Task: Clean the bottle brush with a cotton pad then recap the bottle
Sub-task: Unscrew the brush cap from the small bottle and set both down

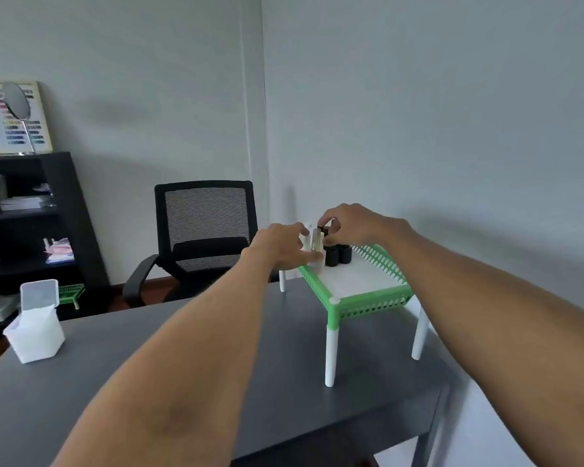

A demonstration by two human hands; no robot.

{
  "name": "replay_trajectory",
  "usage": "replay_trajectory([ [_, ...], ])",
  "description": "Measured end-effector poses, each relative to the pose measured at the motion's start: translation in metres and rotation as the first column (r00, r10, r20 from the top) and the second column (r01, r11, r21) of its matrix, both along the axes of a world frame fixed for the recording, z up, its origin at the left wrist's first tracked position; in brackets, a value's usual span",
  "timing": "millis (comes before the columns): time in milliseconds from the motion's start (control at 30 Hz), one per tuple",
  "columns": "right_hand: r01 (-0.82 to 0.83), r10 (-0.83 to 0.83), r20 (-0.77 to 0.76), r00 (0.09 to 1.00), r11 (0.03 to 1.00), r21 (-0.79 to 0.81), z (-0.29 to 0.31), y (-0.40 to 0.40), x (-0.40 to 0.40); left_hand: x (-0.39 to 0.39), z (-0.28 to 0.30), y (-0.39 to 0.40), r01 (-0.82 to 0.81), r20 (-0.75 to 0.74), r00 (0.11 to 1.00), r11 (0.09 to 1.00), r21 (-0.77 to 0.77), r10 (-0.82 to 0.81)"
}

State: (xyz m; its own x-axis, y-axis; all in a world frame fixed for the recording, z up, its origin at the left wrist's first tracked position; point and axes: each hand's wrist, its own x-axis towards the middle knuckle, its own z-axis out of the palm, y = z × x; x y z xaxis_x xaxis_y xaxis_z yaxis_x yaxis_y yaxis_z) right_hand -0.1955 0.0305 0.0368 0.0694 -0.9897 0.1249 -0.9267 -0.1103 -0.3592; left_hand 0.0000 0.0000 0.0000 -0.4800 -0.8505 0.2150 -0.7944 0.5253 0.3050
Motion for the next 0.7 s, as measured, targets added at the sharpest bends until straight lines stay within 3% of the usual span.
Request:
replay_trajectory([
  [133, -0.014, 0.017, 0.092, 0.996, 0.999, -0.030, -0.014, -0.007, 0.002, 0.000, -0.010, -0.009, -0.016, -0.080, 0.997, 0.999, -0.035, 0.013],
  [300, -0.035, 0.050, 0.180, 0.982, 0.996, -0.083, -0.019, -0.015, 0.001, 0.003, -0.019, -0.018, 0.037, -0.190, 0.982, 0.997, 0.062, -0.025],
  [700, -0.136, 0.162, 0.347, 0.924, 0.986, -0.099, 0.044, 0.007, 0.025, 0.037, 0.001, -0.006, 0.133, -0.467, 0.882, 0.985, 0.114, -0.065],
])
